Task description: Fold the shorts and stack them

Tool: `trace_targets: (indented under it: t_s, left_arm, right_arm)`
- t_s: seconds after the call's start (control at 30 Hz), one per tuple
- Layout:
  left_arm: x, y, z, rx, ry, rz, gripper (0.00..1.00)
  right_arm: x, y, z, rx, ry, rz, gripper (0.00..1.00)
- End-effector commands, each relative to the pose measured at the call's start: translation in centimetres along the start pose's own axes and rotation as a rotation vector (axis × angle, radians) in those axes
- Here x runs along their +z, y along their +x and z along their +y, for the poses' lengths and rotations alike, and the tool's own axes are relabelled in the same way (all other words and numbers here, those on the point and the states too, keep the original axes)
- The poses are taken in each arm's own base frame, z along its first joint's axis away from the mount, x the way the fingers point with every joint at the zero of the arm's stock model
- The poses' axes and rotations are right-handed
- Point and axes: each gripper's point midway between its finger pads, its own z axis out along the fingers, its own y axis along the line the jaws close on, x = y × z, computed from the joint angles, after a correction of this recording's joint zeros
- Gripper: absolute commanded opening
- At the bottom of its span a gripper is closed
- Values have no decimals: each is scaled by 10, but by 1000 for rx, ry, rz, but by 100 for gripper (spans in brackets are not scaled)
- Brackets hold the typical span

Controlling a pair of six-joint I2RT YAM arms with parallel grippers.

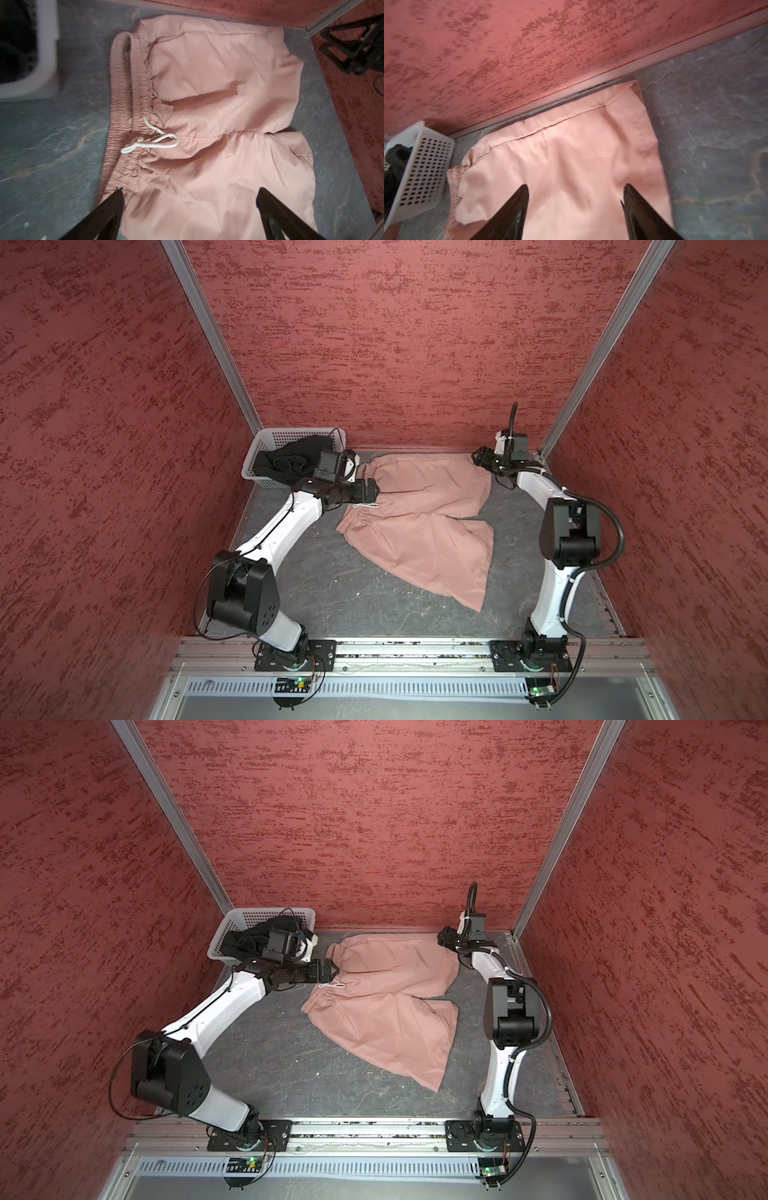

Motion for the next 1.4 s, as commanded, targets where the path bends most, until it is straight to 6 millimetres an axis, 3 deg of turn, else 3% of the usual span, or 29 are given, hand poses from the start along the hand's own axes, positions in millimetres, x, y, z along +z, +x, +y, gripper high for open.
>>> trace_targets:
  t_s: [0.0,0.07,0.17,0.3,0.43,0.53,0.73,1.0,1.27,1.37]
  left_arm:
    - [0,36,45,-80,-148,106,99]
    - [1,50,58,-142,-141,137,99]
    - [-5,61,63,-281,-3,143,99]
    - [-22,70,76,-372,40,110,99]
    - [-23,84,78,-387,25,110,99]
    - [-18,97,78,-413,36,123,99]
    - [-11,111,85,-425,10,138,99]
    - [1,116,85,-421,22,144,99]
    - [11,123,80,-413,28,133,99]
    - [15,125,80,-417,26,131,99]
  right_arm:
    - [-57,54,29,-117,29,119,73]
    - [-89,103,44,-159,67,211,72]
    - [-134,187,81,-216,47,362,73]
    - [-177,281,81,-256,158,514,73]
    - [-210,349,79,-344,200,630,71]
    - [-225,377,69,-408,289,650,71]
    - [-241,406,34,-455,479,689,73]
    - [-246,399,-13,-416,595,570,72]
    - [-228,388,-21,-367,594,457,63]
    - [-219,386,-21,-346,579,446,49]
